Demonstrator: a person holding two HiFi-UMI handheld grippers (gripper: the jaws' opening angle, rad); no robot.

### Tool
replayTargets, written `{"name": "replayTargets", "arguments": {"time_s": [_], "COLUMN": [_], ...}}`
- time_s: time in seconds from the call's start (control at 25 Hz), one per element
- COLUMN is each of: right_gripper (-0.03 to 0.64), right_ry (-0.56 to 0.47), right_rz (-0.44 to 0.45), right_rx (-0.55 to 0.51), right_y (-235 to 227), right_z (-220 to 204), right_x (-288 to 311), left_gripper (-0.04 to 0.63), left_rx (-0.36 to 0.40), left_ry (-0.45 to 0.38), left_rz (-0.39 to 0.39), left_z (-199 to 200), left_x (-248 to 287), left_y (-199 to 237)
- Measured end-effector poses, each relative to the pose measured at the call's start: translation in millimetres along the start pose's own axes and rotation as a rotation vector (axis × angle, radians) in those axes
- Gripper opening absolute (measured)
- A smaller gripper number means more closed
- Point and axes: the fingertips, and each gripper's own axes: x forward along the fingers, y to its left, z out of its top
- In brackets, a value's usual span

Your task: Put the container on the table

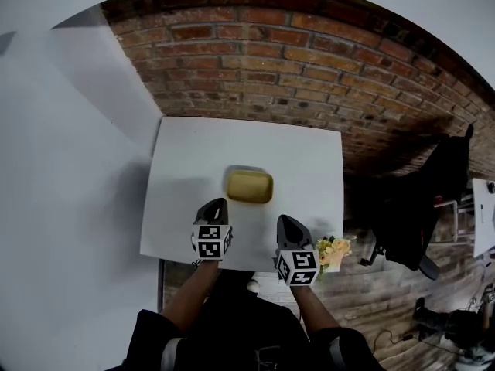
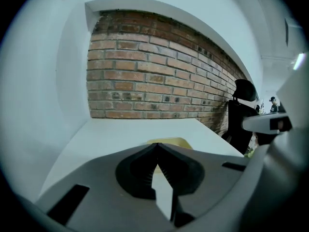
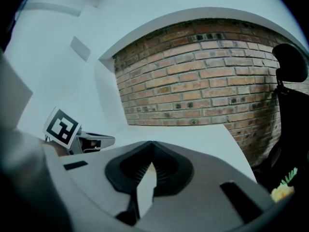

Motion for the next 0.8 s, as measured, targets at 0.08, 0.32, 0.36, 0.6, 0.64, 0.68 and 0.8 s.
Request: {"name": "replayTargets", "arguments": {"time_s": [0.08,0.32,0.36,0.6,0.64,0.68,0.8], "right_gripper": [0.023,0.023,0.023,0.023,0.023,0.023,0.023], "right_ry": [-0.014,-0.060,-0.068,-0.104,-0.109,-0.115,-0.130], "right_rz": [-0.004,0.010,0.013,0.023,0.025,0.025,0.025], "right_rx": [-0.005,-0.030,-0.034,-0.055,-0.057,-0.060,-0.063], "right_y": [2.2,13.8,16.3,28.5,30.2,31.8,36.4], "right_z": [0.5,3.9,4.1,2.7,2.7,2.9,2.9], "right_x": [-11.2,-48.6,-55.0,-88.8,-93.3,-97.6,-108.7], "left_gripper": [0.015,0.015,0.015,0.015,0.015,0.015,0.015], "left_rx": [0.023,0.064,0.068,0.082,0.085,0.088,0.097], "left_ry": [-0.015,-0.053,-0.057,-0.113,-0.121,-0.128,-0.145], "left_rz": [0.001,0.003,0.004,0.009,0.010,0.012,0.010], "left_z": [-0.1,-6.4,-8.2,-9.3,-9.2,-9.1,-9.5], "left_x": [-15.1,-60.0,-66.9,-106.6,-112.4,-117.8,-131.0], "left_y": [-6.1,-25.0,-27.9,-43.2,-45.4,-47.5,-53.1]}}
